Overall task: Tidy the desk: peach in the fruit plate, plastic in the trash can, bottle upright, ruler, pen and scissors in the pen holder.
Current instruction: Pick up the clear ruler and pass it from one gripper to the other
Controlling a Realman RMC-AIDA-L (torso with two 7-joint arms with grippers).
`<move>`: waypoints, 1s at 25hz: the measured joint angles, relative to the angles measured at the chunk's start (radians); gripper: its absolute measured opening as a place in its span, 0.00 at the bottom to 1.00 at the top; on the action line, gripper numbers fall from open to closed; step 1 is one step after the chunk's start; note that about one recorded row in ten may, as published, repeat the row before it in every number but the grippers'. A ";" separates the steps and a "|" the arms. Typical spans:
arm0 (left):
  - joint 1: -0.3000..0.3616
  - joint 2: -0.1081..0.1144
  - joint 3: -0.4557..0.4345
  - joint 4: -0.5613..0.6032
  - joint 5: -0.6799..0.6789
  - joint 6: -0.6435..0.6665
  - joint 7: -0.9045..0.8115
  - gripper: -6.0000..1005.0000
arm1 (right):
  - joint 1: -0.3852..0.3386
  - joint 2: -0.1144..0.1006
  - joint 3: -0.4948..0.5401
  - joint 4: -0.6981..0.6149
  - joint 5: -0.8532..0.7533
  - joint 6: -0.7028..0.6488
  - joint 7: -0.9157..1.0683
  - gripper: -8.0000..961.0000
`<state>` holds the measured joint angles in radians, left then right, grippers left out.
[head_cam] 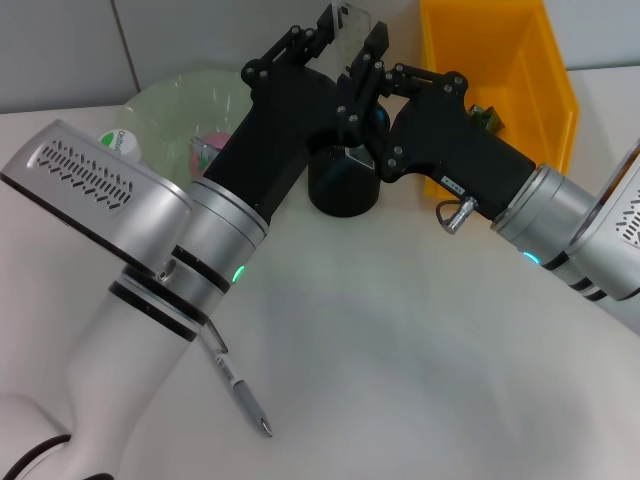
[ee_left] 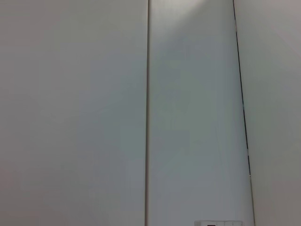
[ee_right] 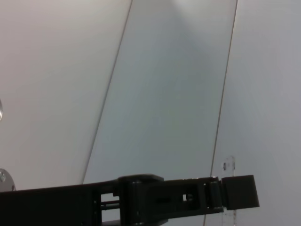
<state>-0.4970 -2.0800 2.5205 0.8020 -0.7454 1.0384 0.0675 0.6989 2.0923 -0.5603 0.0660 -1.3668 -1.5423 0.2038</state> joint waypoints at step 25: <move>-0.014 0.001 0.009 -0.006 0.003 0.002 -0.008 0.52 | 0.002 0.000 0.015 0.012 0.000 0.010 0.010 0.01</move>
<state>-0.5105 -2.0794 2.5291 0.7958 -0.7429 1.0400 0.0597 0.7010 2.0921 -0.5448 0.0782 -1.3672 -1.5326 0.2136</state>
